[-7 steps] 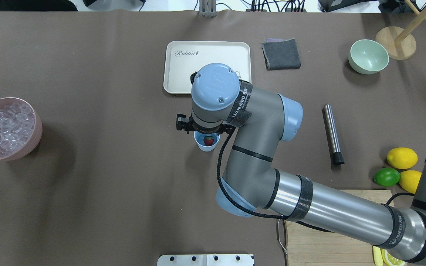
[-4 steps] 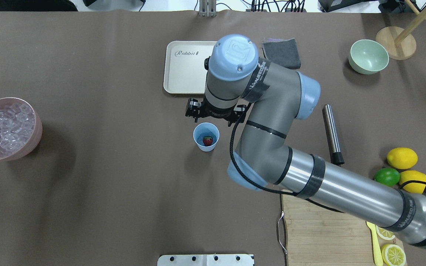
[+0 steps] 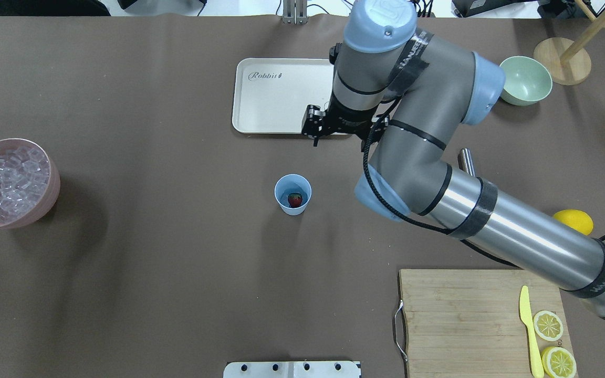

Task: Mash ice and strawberries in cup
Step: 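Move the right gripper to the steel pestle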

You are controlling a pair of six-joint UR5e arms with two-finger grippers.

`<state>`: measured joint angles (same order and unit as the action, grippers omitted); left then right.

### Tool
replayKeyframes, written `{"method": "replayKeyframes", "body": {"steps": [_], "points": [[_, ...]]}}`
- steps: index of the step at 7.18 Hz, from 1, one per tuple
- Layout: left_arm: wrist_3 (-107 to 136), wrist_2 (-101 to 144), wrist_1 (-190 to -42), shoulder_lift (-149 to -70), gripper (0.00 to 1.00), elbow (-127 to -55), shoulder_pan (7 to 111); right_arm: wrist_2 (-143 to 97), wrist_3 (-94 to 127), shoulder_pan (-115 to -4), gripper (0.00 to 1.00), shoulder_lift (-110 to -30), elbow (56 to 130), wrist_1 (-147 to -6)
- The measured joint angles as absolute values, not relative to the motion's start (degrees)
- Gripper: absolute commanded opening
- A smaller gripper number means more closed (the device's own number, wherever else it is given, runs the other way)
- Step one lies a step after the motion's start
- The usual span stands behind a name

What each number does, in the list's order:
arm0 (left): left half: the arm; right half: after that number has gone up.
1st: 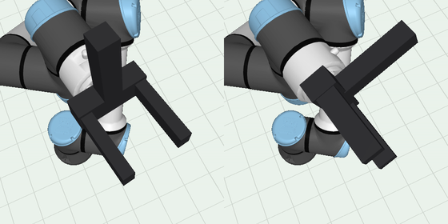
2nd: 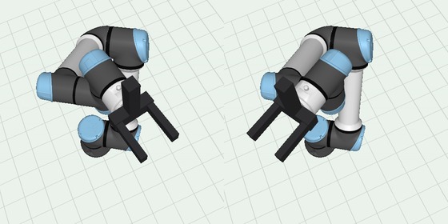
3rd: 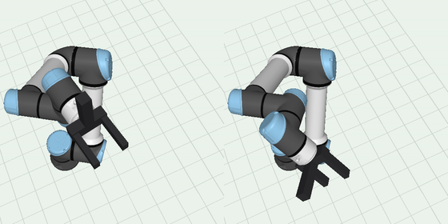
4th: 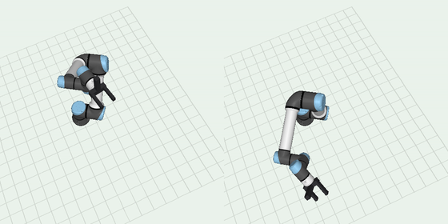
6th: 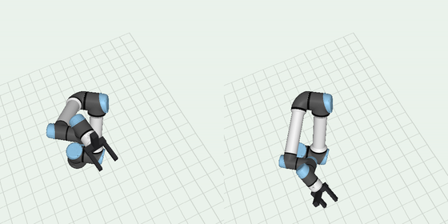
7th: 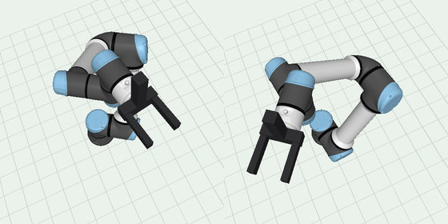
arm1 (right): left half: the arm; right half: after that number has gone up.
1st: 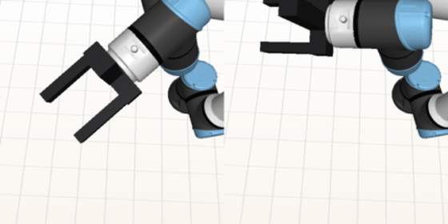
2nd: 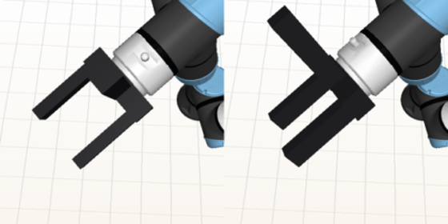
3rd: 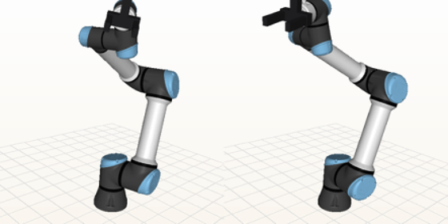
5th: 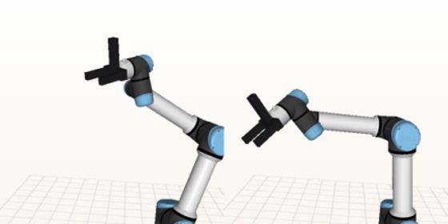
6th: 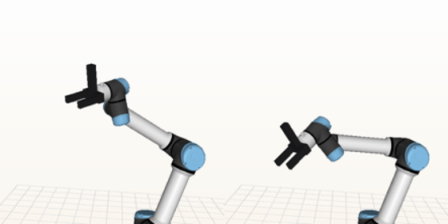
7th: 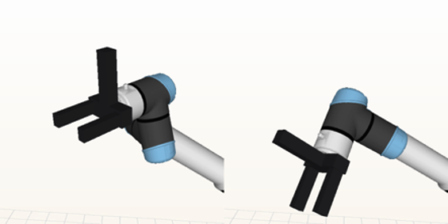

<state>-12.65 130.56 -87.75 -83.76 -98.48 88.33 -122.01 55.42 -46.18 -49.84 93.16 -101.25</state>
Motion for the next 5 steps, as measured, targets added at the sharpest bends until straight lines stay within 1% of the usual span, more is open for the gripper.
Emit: {"method": "replayKeyframes", "body": {"steps": [2,5], "points": [[-12.5,130.2,-87.7,-83.2,1.0,-98.5,88.3,-126.8,47.0,-51.5,1.0,-54.2,91.1,-101.8],[-12.6,130.1,-88.0,-82.2,1.0,-98.7,89.2,-128.5,38.0,-53.2,1.0,-59.2,84.8,-98.3]]}}
